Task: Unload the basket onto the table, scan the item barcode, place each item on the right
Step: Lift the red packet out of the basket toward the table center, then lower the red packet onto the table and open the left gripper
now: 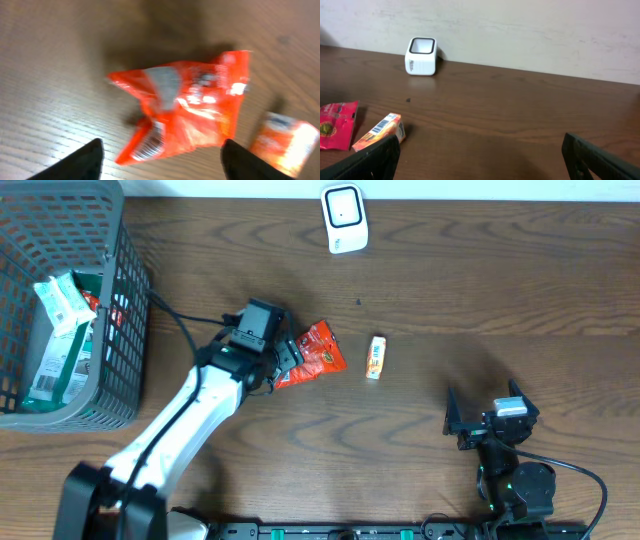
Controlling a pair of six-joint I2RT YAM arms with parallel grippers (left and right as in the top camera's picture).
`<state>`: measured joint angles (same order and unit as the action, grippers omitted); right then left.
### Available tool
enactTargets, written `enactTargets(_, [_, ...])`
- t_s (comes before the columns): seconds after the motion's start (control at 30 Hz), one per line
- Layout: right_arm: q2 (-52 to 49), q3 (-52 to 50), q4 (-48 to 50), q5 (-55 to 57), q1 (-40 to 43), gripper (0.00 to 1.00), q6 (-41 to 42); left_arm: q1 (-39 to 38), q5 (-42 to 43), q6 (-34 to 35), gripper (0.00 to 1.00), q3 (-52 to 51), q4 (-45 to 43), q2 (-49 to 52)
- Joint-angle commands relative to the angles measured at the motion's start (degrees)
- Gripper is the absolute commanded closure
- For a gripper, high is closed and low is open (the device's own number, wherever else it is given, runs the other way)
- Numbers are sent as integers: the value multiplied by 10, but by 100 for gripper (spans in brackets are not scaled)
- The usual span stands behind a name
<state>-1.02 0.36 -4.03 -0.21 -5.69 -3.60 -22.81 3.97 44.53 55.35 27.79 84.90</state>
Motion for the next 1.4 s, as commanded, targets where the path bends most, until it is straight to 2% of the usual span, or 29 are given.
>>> enactTargets(0.0, [3, 0, -2, 3, 1, 1, -3, -1, 28, -61, 66, 20, 4, -35])
enactTargets(0.03, [3, 0, -2, 3, 1, 1, -3, -1, 29, -67, 89, 19, 4, -37])
enactTargets(0.07, [3, 0, -2, 3, 1, 1, -3, -1, 29, -69, 93, 19, 4, -37])
enactTargets(0.27, [3, 0, -2, 3, 1, 1, -3, -1, 29, -88, 93, 7, -5, 3])
enactTargets(0.47, [3, 0, -2, 3, 1, 1, -3, -1, 29, -88, 92, 6, -6, 90])
enactTargets(0.63, [3, 0, -2, 3, 1, 1, -3, -1, 26, -88, 93, 6, 20, 136])
enactTargets(0.83, [3, 0, -2, 3, 1, 1, -3, 0, -1, -94, 92, 13, 48, 110])
enactTargets(1.1, [3, 0, -2, 3, 1, 1, -3, 0, -4, -109, 91, 19, 39, -26])
enactTargets(1.37, [3, 0, -2, 3, 1, 1, -3, 0, -19, -108, 91, -5, 9, 15])
